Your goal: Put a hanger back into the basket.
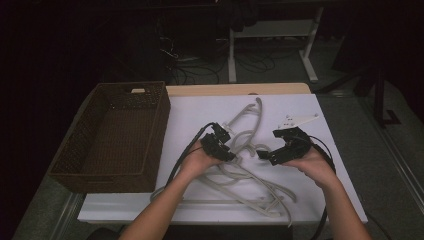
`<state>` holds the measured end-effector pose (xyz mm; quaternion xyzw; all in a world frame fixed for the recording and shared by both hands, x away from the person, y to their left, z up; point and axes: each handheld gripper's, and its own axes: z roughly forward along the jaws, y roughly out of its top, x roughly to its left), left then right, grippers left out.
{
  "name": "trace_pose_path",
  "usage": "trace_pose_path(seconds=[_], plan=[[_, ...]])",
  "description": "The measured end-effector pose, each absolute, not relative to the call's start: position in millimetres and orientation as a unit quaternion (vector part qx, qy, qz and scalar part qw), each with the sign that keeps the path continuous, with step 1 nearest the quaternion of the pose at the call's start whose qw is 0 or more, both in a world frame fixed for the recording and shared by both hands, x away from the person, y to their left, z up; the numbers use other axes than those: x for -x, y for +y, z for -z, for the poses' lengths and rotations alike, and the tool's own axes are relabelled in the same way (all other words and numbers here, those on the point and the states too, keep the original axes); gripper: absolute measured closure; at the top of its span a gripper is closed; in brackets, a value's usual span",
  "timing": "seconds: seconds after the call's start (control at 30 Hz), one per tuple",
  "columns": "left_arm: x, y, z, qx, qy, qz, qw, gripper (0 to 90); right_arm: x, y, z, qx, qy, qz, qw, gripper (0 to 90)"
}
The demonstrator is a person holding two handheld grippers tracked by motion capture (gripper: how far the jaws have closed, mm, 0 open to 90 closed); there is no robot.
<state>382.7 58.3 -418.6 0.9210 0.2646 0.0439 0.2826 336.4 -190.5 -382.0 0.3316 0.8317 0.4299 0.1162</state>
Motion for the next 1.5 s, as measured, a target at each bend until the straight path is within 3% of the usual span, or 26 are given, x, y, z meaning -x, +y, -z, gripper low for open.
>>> trace_pose_path(seconds=[0.2, 0.33, 0.63, 0.83, 0.87, 1.0, 1.13, 1.5], plan=[[-394, 79, 397, -0.908, 0.274, -0.061, 0.311, 56.8, -337, -190, 382, -0.332, 0.833, -0.428, 0.116, 1.6], [-421, 88, 388, -0.900, 0.289, -0.088, 0.314, 56.4, -337, -189, 383, -0.332, 0.833, -0.427, 0.115, 1.6], [-463, 79, 408, -0.904, 0.310, -0.079, 0.284, 57.7, -337, -189, 383, -0.330, 0.835, -0.425, 0.115, 1.6], [-473, 91, 414, -0.897, 0.325, -0.070, 0.290, 69.2, -337, -190, 384, -0.332, 0.834, -0.426, 0.113, 1.6], [-474, 94, 413, -0.896, 0.327, -0.072, 0.291, 78.0, -337, -189, 385, -0.332, 0.835, -0.425, 0.113, 1.6], [-475, 102, 417, -0.901, 0.342, -0.077, 0.254, 89.9, -336, -187, 385, -0.330, 0.836, -0.423, 0.113, 1.6], [-465, 110, 425, -0.912, 0.341, -0.059, 0.221, 90.0, -337, -187, 386, -0.332, 0.836, -0.422, 0.114, 1.6], [-448, 102, 420, -0.917, 0.309, -0.016, 0.250, 90.0, -338, -185, 388, -0.333, 0.838, -0.417, 0.115, 1.6]])
